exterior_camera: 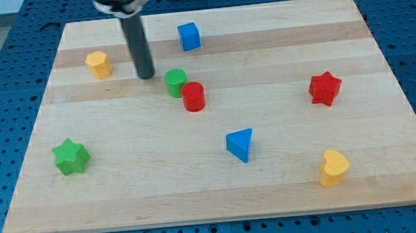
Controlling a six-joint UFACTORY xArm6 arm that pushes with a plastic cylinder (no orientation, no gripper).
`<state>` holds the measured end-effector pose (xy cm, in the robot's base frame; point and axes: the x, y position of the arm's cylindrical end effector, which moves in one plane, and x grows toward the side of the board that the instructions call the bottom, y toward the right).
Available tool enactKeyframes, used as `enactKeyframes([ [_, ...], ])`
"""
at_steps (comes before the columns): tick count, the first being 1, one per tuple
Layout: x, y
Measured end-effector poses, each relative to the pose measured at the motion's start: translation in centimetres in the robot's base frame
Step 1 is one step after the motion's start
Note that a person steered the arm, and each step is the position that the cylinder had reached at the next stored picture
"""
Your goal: Slide the green circle down and left
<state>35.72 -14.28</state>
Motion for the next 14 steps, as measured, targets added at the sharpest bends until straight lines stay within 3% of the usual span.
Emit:
enactKeyframes([
  [2, -0.6, -2.7],
  [3, -3.5, 0.3],
  [4, 0.1, 3.4],
  [5, -4.5, 5.4],
  [6, -4.6, 7.5],
  [8, -0.1, 11.9],
  [11, 5.4, 7.9],
  [14, 5.7, -2.0],
])
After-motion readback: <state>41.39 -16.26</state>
